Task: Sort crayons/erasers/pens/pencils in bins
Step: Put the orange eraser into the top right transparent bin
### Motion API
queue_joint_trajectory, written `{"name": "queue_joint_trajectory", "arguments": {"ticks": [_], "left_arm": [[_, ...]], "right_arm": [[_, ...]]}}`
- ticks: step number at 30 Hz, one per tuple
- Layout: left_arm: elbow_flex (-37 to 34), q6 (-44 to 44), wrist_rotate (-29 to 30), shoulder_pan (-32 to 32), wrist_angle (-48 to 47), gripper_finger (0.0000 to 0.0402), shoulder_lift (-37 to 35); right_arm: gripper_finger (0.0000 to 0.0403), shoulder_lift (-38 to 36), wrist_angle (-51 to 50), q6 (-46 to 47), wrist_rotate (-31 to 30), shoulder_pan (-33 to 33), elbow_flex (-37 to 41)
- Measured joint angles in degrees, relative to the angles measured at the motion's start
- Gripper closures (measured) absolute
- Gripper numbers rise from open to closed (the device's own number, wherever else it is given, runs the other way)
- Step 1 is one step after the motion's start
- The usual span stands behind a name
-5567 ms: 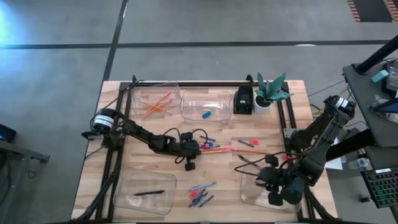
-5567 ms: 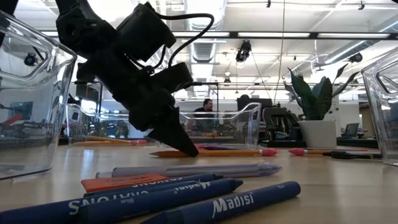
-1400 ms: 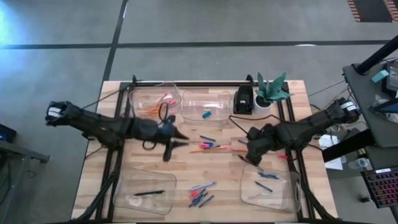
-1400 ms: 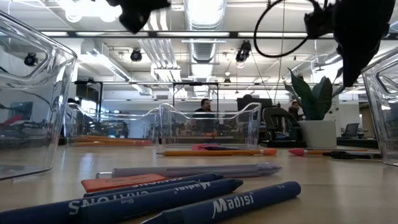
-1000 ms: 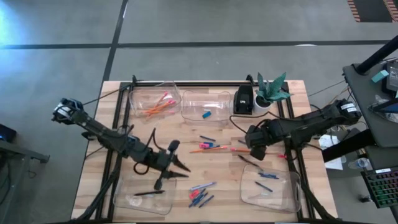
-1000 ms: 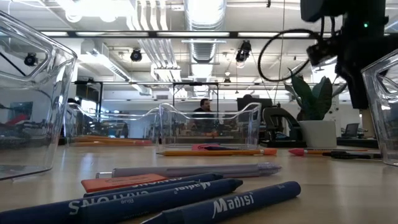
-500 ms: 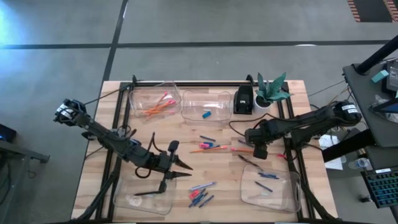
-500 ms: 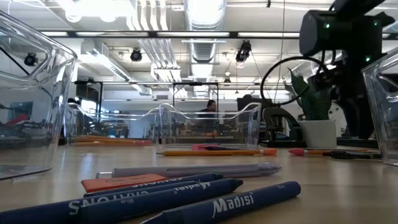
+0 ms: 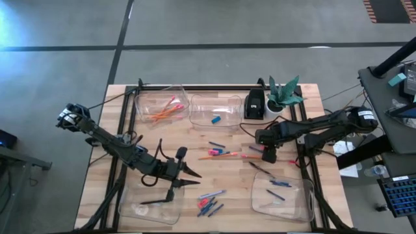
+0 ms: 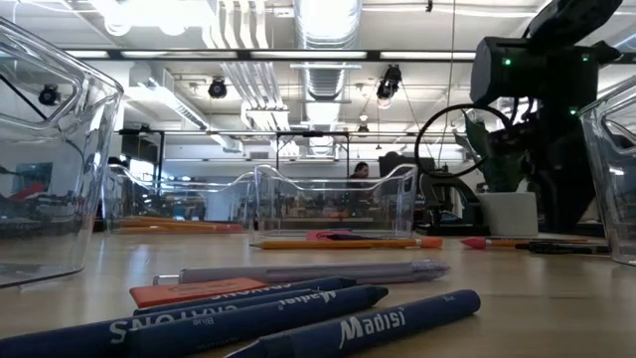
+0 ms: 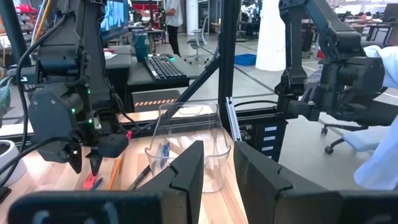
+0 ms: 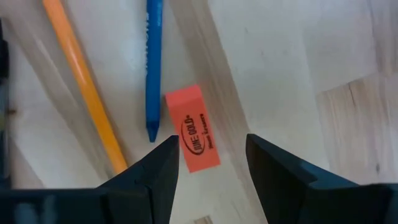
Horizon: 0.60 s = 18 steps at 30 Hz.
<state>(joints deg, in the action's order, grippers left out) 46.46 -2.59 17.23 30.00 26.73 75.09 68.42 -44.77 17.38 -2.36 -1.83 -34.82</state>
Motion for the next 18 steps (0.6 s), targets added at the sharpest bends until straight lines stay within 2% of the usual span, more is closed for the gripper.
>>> {"name": "queue_joint_trajectory", "arguments": {"ticks": [14,18], "left_arm": [[-0.2,0.0,0.0,0.0,-0.2,0.0327,0.0],[-0.2,0.0,0.0,0.0,-0.2,0.0327,0.0]], "right_arm": [[0.0226,0.0,4.7,2.2,0.1,-0.1,3.0],[0.0226,0.1,9.2,2.1,-0.3,-0.1,3.2]]}}
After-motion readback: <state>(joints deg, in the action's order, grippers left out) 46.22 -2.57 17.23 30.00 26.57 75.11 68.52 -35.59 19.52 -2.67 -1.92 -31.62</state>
